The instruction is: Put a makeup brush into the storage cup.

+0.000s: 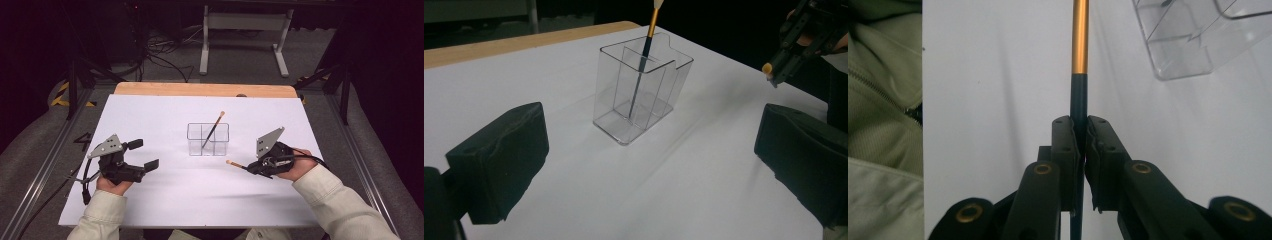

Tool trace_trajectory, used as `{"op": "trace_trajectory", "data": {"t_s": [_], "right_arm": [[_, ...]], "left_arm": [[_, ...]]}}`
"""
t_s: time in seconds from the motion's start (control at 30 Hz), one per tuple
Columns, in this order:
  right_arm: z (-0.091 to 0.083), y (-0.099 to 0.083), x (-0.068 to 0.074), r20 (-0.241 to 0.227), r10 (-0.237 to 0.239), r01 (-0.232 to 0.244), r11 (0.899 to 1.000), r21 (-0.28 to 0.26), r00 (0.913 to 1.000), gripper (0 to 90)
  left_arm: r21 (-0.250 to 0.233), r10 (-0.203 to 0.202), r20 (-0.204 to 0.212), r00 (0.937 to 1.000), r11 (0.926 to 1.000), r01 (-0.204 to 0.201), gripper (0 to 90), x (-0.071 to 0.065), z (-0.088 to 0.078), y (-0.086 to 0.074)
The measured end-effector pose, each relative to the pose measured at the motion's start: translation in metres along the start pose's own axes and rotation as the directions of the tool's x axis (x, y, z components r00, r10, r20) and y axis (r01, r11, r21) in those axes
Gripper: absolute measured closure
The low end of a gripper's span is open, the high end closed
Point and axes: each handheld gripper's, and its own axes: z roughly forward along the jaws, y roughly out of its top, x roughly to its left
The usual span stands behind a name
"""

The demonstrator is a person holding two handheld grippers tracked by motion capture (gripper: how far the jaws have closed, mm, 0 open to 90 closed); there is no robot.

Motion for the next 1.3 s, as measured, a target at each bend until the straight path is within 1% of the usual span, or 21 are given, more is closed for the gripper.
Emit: {"op": "trace_trajectory", "data": {"t_s": [0.13, 0.17, 0.27, 0.3, 0.37, 0.4, 0.53, 0.6, 0.63, 0.67, 0.7, 0.73, 0.9, 1.0, 1.07, 1.1, 1.17, 1.2, 1.23, 1.27, 1.3], "right_arm": [[-0.006, 0.001, -0.001, 0.02, 0.013, -0.011, 0.998, -0.056, 0.9997, 83.2], [-0.006, 0.001, -0.001, 0.02, 0.013, -0.011, 0.998, -0.056, 0.9997, 83.2], [-0.009, 0.001, -0.003, 0.04, 0.028, -0.024, 0.994, -0.108, 0.9988, 83.2], [-0.009, 0.001, -0.003, 0.04, 0.028, -0.024, 0.994, -0.108, 0.9988, 83.2], [-0.01, 0.002, -0.003, 0.057, 0.032, -0.024, 0.991, -0.129, 0.9979, 83.1], [-0.01, 0.002, -0.003, 0.056, 0.042, -0.033, 0.989, -0.144, 0.9975, 83.1], [-0.013, 0.003, -0.005, 0.065, 0.072, -0.056, 0.975, -0.215, 0.9953, 83.2], [-0.013, 0.003, -0.005, 0.072, 0.081, -0.062, 0.969, -0.239, 0.9941, 83.1], [-0.013, 0.003, -0.005, 0.072, 0.081, -0.062, 0.969, -0.239, 0.9941, 83.1], [-0.014, 0.003, -0.006, 0.077, 0.09, -0.068, 0.964, -0.255, 0.993, 83.2], [-0.015, 0.004, -0.006, 0.085, 0.099, -0.072, 0.956, -0.283, 0.9914, 83.1], [-0.015, 0.004, -0.006, 0.088, 0.103, -0.072, 0.953, -0.296, 0.9908, 83.2], [-0.017, 0.005, -0.006, 0.094, 0.122, -0.084, 0.938, -0.337, 0.9881, 83.2], [-0.018, 0.006, -0.006, 0.109, 0.134, -0.085, 0.927, -0.366, 0.9851, 83.1], [-0.019, 0.006, -0.006, 0.111, 0.146, -0.092, 0.917, -0.388, 0.9831, 83.2], [-0.019, 0.006, -0.006, 0.111, 0.146, -0.092, 0.917, -0.388, 0.9831, 83.2], [-0.02, 0.006, -0.007, 0.112, 0.16, -0.099, 0.903, -0.419, 0.9808, 83.2], [-0.02, 0.006, -0.007, 0.114, 0.164, -0.101, 0.899, -0.426, 0.9799, 83.1], [-0.021, 0.007, -0.007, 0.128, 0.17, -0.097, 0.892, -0.442, 0.9772, 83.1], [-0.021, 0.007, -0.007, 0.129, 0.173, -0.098, 0.888, -0.449, 0.9764, 83.1], [-0.021, 0.007, -0.007, 0.129, 0.173, -0.098, 0.888, -0.449, 0.9764, 83.1]], "left_arm": [[-0.022, -0.004, -0.009, 1.0, 0.9997, 0.004, 1.1, 0.003, -0.004, -0.003], [-0.022, -0.004, -0.009, 1.0, 0.9997, 0.004, 1.1, 0.003, -0.004, -0.003], [-0.036, -0.002, -0.017, 0.9998, 0.9993, 0.001, 1.1, 0.004, -0.007, -0.004], [-0.036, -0.002, -0.017, 0.9998, 0.9993, 0.001, 1.0, 0.004, -0.007, -0.004], [-0.042, 0.002, -0.022, 0.9998, 0.9991, -0.003, 1.1, 0.004, -0.007, -0.005], [-0.05, -0.003, -0.028, 0.9996, 0.9988, 0.001, 1.0, 0.004, -0.008, -0.005], [-0.052, -0.001, -0.028, 0.9996, 0.9986, 0.0, 1.0, 0.006, -0.009, -0.006], [-0.056, -0.001, -0.033, 0.9995, 0.9984, -0.001, 1.0, 0.006, -0.009, -0.007], [-0.056, -0.001, -0.033, 0.9995, 0.9984, -0.001, 1.0, 0.006, -0.009, -0.007], [-0.056, -0.003, -0.034, 0.9994, 0.9984, 0.001, 1.0, 0.006, -0.009, -0.007], [-0.058, -0.002, -0.034, 0.9994, 0.9983, 0.0, 1.0, 0.006, -0.009, -0.007], [-0.057, -0.001, -0.034, 0.9994, 0.9984, -0.001, 1.0, 0.006, -0.009, -0.007], [-0.058, -0.002, -0.033, 0.9995, 0.9983, 0.0, 1.0, 0.007, -0.009, -0.007], [-0.055, -0.001, -0.034, 0.9994, 0.9985, -0.001, 1.0, 0.007, -0.009, -0.007], [-0.057, -0.003, -0.035, 0.9994, 0.9984, 0.001, 1.0, 0.007, -0.009, -0.008], [-0.057, -0.004, -0.035, 0.9994, 0.9983, 0.002, 1.0, 0.007, -0.009, -0.008], [-0.057, -0.003, -0.035, 0.9994, 0.9984, 0.001, 1.0, 0.007, -0.009, -0.008], [-0.057, -0.003, -0.036, 0.9993, 0.9984, 0.001, 1.0, 0.007, -0.009, -0.008], [-0.057, -0.004, -0.035, 0.9994, 0.9984, 0.002, 1.0, 0.007, -0.009, -0.008], [-0.057, -0.004, -0.035, 0.9994, 0.9984, 0.002, 1.0, 0.007, -0.009, -0.008], [-0.056, -0.003, -0.035, 0.9994, 0.9985, 0.001, 1.0, 0.007, -0.009, -0.008]]}}
